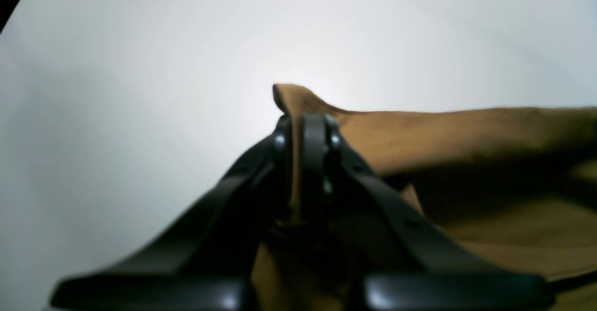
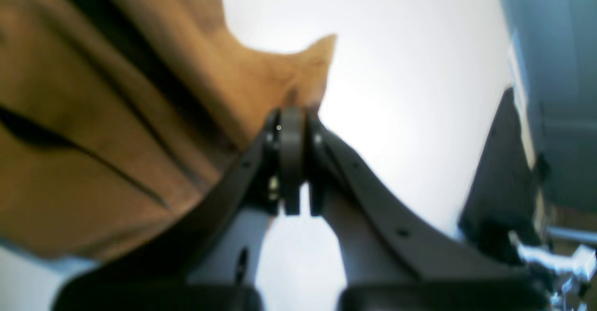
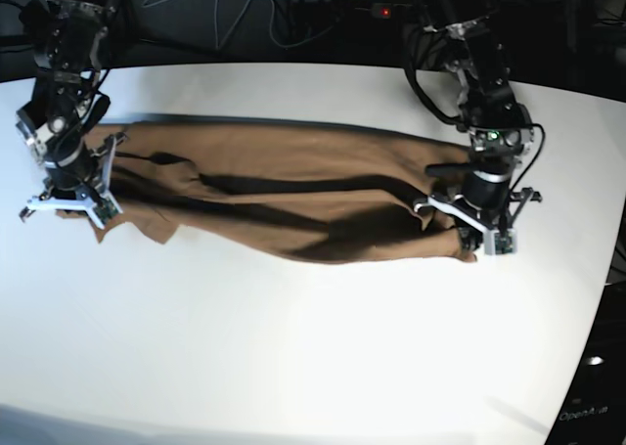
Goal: Fold the T-shirt properly
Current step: 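Lift both gripped edges and fold them over the shirt's middle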
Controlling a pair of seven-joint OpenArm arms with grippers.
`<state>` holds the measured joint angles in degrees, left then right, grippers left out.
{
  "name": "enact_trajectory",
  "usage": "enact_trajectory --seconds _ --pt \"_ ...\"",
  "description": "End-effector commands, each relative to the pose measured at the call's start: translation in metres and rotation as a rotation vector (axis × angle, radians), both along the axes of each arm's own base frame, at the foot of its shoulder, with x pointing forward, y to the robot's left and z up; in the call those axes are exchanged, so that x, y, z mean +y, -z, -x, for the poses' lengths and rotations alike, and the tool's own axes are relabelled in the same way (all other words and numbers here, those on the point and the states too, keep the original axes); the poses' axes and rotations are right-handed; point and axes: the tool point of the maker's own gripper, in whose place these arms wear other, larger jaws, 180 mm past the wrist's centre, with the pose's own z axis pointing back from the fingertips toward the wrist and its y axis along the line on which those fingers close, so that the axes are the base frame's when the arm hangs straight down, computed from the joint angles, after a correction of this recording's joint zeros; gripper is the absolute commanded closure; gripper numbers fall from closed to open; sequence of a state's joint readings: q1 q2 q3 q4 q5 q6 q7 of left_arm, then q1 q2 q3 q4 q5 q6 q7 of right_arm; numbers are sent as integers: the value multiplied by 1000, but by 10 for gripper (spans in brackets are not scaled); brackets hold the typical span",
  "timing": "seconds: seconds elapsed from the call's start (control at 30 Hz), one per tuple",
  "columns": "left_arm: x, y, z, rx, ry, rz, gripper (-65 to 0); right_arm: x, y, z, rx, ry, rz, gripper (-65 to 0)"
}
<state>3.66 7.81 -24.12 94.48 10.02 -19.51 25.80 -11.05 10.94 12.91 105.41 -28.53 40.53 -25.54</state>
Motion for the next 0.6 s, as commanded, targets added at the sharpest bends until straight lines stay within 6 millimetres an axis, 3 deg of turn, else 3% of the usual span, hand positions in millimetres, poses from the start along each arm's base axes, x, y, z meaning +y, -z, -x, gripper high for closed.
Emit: enact_trajectory --seconds 0.0,0.4,0.57 --pt "2 -17 -5 -60 -4 -5 -37 -3 -14 -6 -47 -5 11 -10" --pt "5 -16 17 -49 -6 -31 -37 -25 -9 19 -15 50 29 -9" --pt "8 -24 25 -59 -6 -49 -37 -23 -6 31 5 43 37 -9"
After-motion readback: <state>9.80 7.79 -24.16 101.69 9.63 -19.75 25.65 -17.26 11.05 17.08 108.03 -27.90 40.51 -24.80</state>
